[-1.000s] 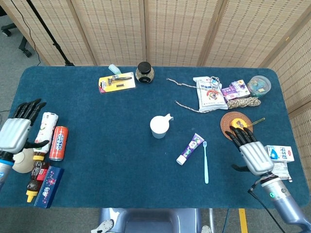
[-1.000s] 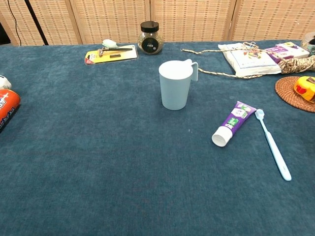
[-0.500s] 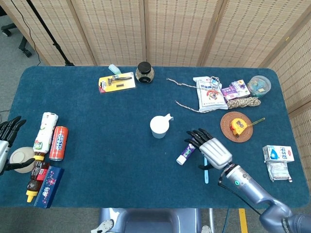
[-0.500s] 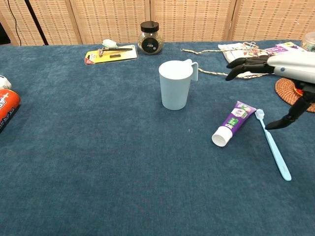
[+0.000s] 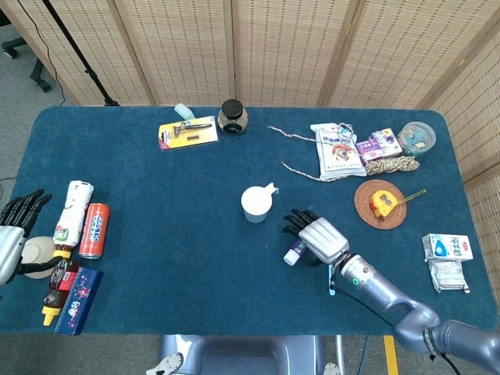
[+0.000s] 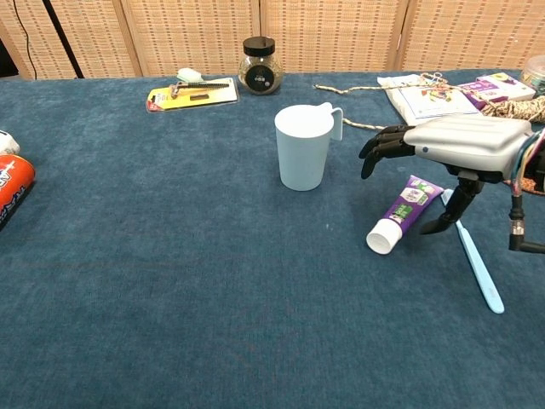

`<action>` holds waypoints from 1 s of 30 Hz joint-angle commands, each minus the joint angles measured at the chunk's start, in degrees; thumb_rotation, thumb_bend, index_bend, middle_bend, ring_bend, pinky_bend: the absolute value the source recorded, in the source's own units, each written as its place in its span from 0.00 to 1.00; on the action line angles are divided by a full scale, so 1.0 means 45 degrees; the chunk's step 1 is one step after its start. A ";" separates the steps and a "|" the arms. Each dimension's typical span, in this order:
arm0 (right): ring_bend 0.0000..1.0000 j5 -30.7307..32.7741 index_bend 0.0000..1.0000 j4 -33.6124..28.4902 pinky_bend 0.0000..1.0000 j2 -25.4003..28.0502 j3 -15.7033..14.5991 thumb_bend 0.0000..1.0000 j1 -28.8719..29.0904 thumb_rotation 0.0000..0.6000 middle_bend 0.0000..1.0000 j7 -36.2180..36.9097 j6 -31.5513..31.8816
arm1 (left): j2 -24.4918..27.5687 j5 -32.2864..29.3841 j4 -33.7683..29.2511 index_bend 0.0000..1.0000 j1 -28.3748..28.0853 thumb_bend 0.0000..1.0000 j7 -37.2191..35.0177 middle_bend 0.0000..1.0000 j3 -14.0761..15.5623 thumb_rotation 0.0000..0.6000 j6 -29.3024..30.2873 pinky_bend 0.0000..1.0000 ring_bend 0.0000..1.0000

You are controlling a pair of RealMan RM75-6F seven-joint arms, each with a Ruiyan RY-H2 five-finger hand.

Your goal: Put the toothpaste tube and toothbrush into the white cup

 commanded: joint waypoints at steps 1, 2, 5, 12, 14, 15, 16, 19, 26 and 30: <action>0.04 0.0532 0.26 0.0638 0.17 -0.0320 -0.0051 0.20 0.0322 1.00 0.14 -0.0501 -0.0643 | 0.0018 0.0037 0.0014 0.00 0.0019 0.09 -0.0078 0.00 -0.0024 1.00 -0.0054 0.00 0.00; 0.05 0.0602 0.26 0.0700 0.18 -0.0353 -0.0087 0.20 0.0341 1.00 0.14 -0.0544 -0.0683 | 0.0024 0.0043 0.0023 0.00 0.0021 0.09 -0.0094 0.00 -0.0031 1.00 -0.0084 0.00 0.00; 0.06 0.0778 0.26 0.0834 0.22 -0.0440 -0.0199 0.21 0.0413 1.00 0.16 -0.0577 -0.0781 | 0.0040 0.0091 0.0028 0.00 0.0036 0.09 -0.0140 0.00 -0.0055 1.00 -0.0140 0.00 0.00; 0.13 0.0780 0.29 0.0995 0.32 -0.0663 -0.0417 0.23 0.0572 1.00 0.20 -0.0442 -0.0682 | 0.0072 0.0194 0.0053 0.00 0.0084 0.09 -0.0253 0.00 -0.0091 1.00 -0.0209 0.00 0.00; 0.15 0.0720 0.31 0.1016 0.34 -0.0779 -0.0476 0.25 0.0635 1.00 0.22 -0.0336 -0.0604 | 0.0067 0.0192 0.0050 0.00 0.0092 0.09 -0.0252 0.00 -0.0117 1.00 -0.0235 0.00 0.00; 0.16 0.0689 0.32 0.1053 0.35 -0.0829 -0.0506 0.26 0.0660 1.00 0.23 -0.0297 -0.0570 | 0.0062 0.0188 0.0046 0.00 0.0095 0.09 -0.0241 0.00 -0.0128 1.00 -0.0248 0.00 0.00; 0.16 0.0667 0.32 0.1075 0.35 -0.0863 -0.0526 0.26 0.0678 1.00 0.23 -0.0274 -0.0548 | 0.0058 0.0187 0.0045 0.00 0.0097 0.09 -0.0230 0.00 -0.0134 1.00 -0.0257 0.00 0.00; 0.18 0.0613 0.35 0.1158 0.37 -0.0984 -0.0570 0.28 0.0731 1.00 0.26 -0.0205 -0.0473 | 0.0052 0.0197 0.0037 0.00 0.0102 0.09 -0.0206 0.00 -0.0150 1.00 -0.0278 0.00 0.00; 0.26 0.0382 0.45 0.1800 0.45 -0.1644 -0.0719 0.35 0.0863 1.00 0.35 -0.0080 -0.0078 | 0.0083 0.0281 0.0055 0.00 0.0105 0.09 -0.0337 0.00 -0.0167 1.00 -0.0392 0.00 0.00; 0.30 0.0085 0.52 0.2160 0.49 -0.1891 -0.0893 0.37 0.0832 1.00 0.42 0.0151 0.0384 | 0.0098 0.0338 0.0062 0.00 0.0116 0.09 -0.0393 0.00 -0.0176 1.00 -0.0415 0.00 0.00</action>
